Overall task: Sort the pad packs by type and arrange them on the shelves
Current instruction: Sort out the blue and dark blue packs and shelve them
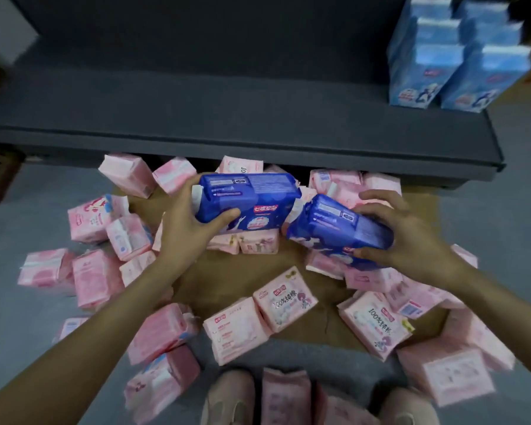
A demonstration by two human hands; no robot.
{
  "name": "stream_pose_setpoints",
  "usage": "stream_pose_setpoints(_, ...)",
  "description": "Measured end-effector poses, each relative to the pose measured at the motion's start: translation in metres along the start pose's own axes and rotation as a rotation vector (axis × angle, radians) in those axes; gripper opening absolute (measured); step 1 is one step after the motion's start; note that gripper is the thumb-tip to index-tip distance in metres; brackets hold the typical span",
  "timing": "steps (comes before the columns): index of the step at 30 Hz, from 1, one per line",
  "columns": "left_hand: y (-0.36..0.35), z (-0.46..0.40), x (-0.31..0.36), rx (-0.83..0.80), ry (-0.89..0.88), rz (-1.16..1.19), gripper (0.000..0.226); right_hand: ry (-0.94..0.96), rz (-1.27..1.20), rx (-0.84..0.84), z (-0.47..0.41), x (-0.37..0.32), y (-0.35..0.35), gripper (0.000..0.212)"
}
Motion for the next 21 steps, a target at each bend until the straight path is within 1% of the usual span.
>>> stream_pose_setpoints(2,-0.008,-0.018,0.018,-0.013,-0.029,0.039,0.063,0.053,0.038,0.084,-0.006,-0.001,0.026,0.058)
stream_pose_setpoints(4,-0.019,-0.041,0.045,-0.034,-0.061,0.05,0.069,0.032,0.047,0.136,-0.013,0.002,0.058,0.054)
stream_pose_setpoints(7,-0.029,-0.076,0.106,-0.092,-0.116,0.052,0.066,0.005,0.04,0.213,-0.025,0.002,0.124,0.05)
stream_pose_setpoints(10,-0.033,-0.094,0.172,-0.128,-0.232,-0.024,0.062,-0.004,0.042,0.272,-0.033,-0.002,0.178,0.054)
stream_pose_setpoints(12,-0.029,-0.102,0.22,-0.122,-0.324,-0.039,0.062,-0.002,0.109,0.325,-0.033,-0.011,0.213,0.059)
stream_pose_setpoints(15,-0.016,-0.116,0.297,-0.065,-0.458,0.068,0.064,-0.025,0.212,0.431,-0.028,-0.031,0.284,0.067)
stream_pose_setpoints(19,0.004,-0.127,0.393,0.004,-0.662,0.254,0.06,-0.053,0.212,0.634,-0.011,-0.055,0.381,0.068)
stream_pose_setpoints(21,0.009,-0.133,0.428,0.04,-0.718,0.318,0.059,-0.049,0.211,0.713,-0.004,-0.061,0.414,0.069)
Point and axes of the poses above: each hand's wrist, its own z-axis away from the middle knuckle, its own y-axis out of the back of the hand, x = y × z, the point moved 9 cm from there along -z, towards the middle knuckle, and after that the axes turned 9 degrees about x, right-handed, at the moved point
